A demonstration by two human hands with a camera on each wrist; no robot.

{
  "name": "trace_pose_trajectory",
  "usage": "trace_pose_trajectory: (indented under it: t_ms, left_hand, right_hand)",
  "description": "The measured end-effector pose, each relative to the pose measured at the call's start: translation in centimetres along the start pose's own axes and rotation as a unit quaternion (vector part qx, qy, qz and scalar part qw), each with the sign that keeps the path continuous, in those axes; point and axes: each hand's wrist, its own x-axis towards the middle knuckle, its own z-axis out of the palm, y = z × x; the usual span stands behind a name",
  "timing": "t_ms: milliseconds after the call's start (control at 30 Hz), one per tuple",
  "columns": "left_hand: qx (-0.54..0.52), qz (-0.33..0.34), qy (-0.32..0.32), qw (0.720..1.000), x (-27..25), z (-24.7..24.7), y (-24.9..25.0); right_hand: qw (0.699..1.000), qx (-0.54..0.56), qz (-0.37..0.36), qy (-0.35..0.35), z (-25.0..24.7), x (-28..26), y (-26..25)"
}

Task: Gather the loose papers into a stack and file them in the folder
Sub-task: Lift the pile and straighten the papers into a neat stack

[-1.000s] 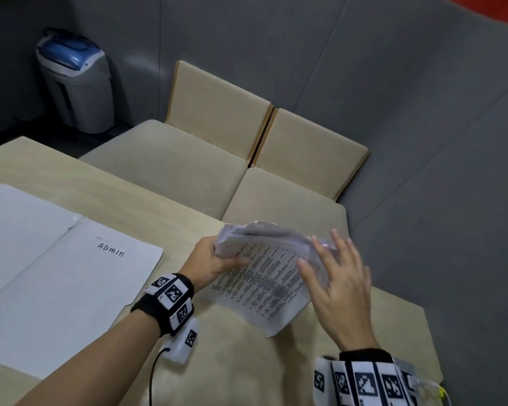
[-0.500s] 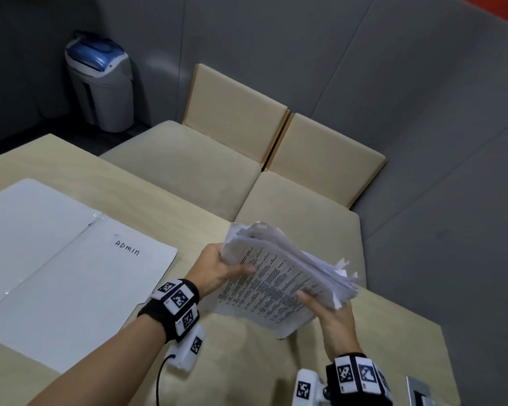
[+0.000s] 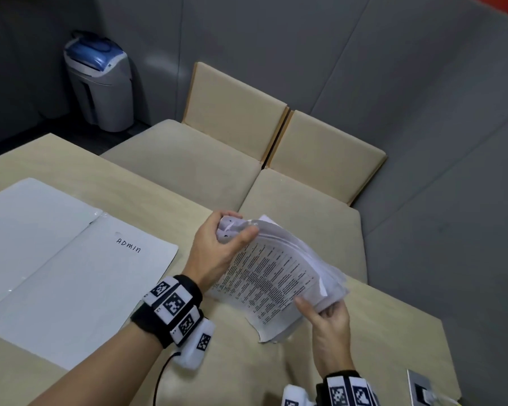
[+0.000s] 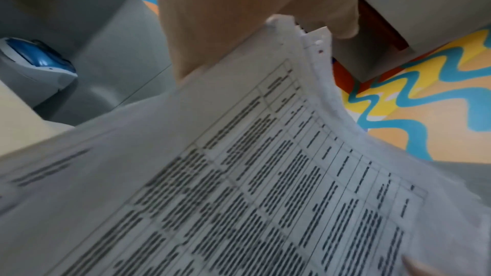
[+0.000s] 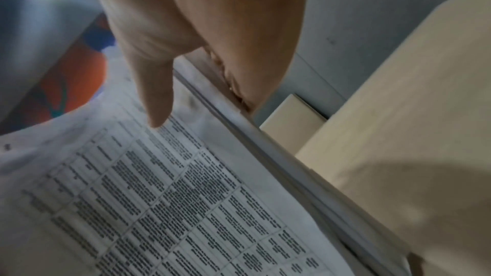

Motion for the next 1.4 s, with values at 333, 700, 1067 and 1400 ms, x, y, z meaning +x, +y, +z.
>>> trace_pose_trajectory:
  t_ms: [333,700,1067,1400]
  left_hand:
    - [0.214,-0.046,0.158,0.963,2.5,2.6,1.9]
    - [0.147,-0.066,0.175,0.971,3.3,1.9,1.2]
    - [-0.001,-0.042,-0.030,0.999,0.9,-1.7,-2.6]
    - [0.019,-0.053,-0.055,0.997,0.9,-0.5,-4.6]
  right_hand:
    - [0.993,-0.076,-0.074,-0.053,1.9,-0.1,-1.2]
    - [0.995,-0.077,-0.051,-0.029,1.9,-0.6,-1.4]
    - [1.000,0.004,-0.028,0.004,2.7,-0.7,-2.5]
    - [0.951,-0.175,-0.236,0.093,1.4,0.1,-3.7]
